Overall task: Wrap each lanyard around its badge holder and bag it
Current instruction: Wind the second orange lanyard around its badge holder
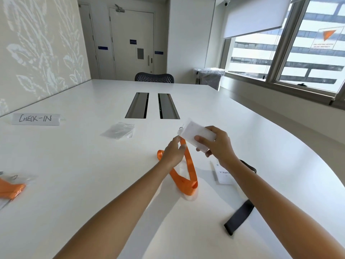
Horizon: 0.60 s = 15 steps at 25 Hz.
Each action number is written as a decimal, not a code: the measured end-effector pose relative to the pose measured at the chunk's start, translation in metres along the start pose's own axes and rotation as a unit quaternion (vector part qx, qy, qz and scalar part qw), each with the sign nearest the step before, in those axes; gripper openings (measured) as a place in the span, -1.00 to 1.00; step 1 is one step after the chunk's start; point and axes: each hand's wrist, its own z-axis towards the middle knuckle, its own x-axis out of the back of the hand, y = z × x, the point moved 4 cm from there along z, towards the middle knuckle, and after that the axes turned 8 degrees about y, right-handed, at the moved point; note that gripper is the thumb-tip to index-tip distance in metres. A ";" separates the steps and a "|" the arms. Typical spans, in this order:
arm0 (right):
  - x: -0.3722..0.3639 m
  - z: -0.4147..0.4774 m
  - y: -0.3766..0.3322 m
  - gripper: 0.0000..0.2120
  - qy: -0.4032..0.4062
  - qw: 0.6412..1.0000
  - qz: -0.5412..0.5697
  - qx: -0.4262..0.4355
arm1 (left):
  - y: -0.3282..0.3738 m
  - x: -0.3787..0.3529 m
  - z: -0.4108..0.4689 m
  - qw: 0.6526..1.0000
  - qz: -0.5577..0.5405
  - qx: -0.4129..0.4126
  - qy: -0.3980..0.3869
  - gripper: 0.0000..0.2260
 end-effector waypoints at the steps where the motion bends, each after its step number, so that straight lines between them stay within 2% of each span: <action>1: -0.002 -0.003 -0.003 -0.67 -0.017 0.999 0.041 -0.028 | 0.001 0.001 0.001 0.997 -0.066 -0.005 0.044 -0.61; 3: -0.006 -0.010 -0.008 -0.63 -0.066 0.982 0.141 -0.102 | 0.002 0.006 0.002 0.978 -0.161 -0.013 0.129 -0.71; 4: -0.009 -0.013 -0.009 -0.63 -0.092 0.962 0.204 -0.153 | 0.002 0.007 0.003 0.969 -0.203 -0.012 0.139 -0.74; 7: -0.016 -0.022 -0.014 -0.74 -0.128 0.842 0.405 -0.333 | 0.007 0.003 0.000 0.951 -0.297 0.026 0.087 -0.69; 8: -0.017 -0.024 -0.017 -0.80 -0.123 0.817 0.436 -0.357 | 0.008 0.002 -0.001 0.950 -0.301 0.040 0.079 -0.67; 9: -0.019 -0.025 -0.020 -0.85 -0.117 0.809 0.450 -0.361 | 0.009 0.003 -0.003 0.952 -0.289 0.048 0.087 -0.67; 10: -0.021 -0.028 -0.023 -0.88 -0.111 0.811 0.454 -0.353 | 0.009 0.006 -0.006 0.959 -0.260 0.048 0.106 -0.67; 11: -0.024 -0.029 -0.025 -0.88 -0.104 0.829 0.441 -0.329 | 0.010 0.010 -0.010 0.968 -0.213 0.036 0.127 -0.68; 12: -0.026 -0.031 -0.027 -0.85 -0.093 0.868 0.396 -0.284 | 0.012 0.012 -0.015 0.978 -0.151 0.010 0.142 -0.70; 14: -0.025 -0.033 -0.030 -0.81 -0.037 0.966 0.213 -0.140 | 0.014 0.012 -0.026 0.988 -0.022 -0.056 0.144 -0.76; 15: -0.023 -0.034 -0.033 -0.83 0.005 0.992 0.110 -0.069 | 0.015 0.011 -0.033 0.987 0.022 -0.083 0.135 -0.76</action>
